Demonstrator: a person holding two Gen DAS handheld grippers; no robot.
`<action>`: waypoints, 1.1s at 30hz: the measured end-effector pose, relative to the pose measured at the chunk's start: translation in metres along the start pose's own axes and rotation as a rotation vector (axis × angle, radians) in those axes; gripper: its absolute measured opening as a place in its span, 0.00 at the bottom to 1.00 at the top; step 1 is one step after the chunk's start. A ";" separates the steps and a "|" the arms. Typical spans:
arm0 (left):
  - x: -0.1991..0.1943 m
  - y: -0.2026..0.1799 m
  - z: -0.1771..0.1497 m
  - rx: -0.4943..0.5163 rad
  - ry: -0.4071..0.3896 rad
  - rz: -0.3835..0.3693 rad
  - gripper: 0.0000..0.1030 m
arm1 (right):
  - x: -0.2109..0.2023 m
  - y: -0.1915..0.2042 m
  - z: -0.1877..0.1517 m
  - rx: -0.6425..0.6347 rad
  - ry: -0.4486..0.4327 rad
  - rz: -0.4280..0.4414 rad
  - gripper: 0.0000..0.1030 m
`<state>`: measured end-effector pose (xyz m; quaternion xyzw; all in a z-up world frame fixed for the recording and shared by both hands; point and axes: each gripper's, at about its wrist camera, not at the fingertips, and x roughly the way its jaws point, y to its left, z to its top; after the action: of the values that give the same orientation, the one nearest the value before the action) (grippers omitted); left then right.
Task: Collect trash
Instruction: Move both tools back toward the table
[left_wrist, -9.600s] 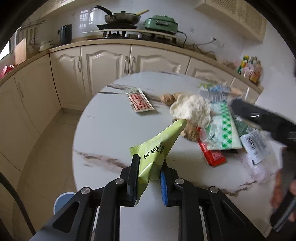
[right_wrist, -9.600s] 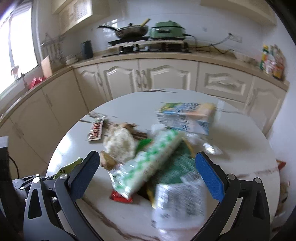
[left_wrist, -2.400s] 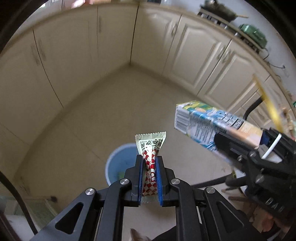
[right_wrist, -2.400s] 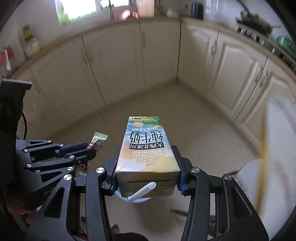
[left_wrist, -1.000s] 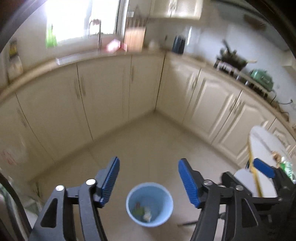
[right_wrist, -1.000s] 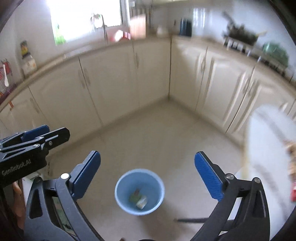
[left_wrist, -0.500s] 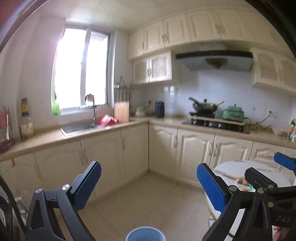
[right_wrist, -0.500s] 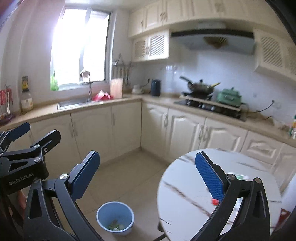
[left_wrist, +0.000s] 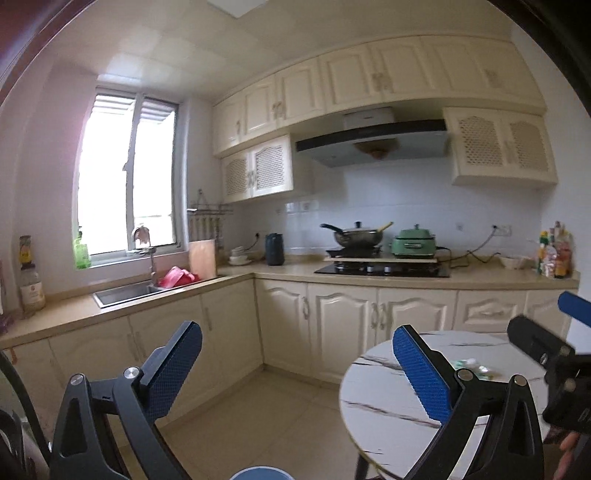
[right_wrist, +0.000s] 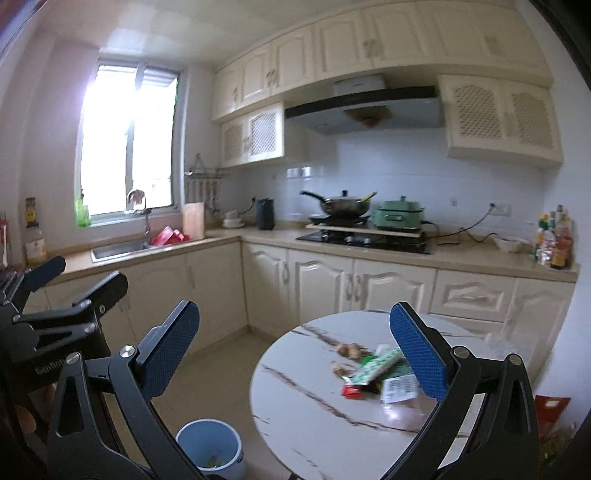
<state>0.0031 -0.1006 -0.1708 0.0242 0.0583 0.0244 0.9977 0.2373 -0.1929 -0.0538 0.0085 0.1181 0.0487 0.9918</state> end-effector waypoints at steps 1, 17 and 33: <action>0.000 -0.005 -0.001 0.007 0.002 -0.013 1.00 | -0.003 -0.008 -0.001 0.011 -0.005 -0.007 1.00; 0.155 -0.067 0.054 0.113 0.187 -0.198 1.00 | -0.011 -0.159 -0.039 0.200 0.068 -0.278 1.00; 0.389 -0.206 0.060 0.256 0.562 -0.538 0.99 | 0.096 -0.240 -0.121 0.294 0.366 -0.339 1.00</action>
<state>0.4058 -0.2888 -0.1664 0.1244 0.3355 -0.2392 0.9026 0.3245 -0.4221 -0.2007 0.1235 0.3006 -0.1348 0.9361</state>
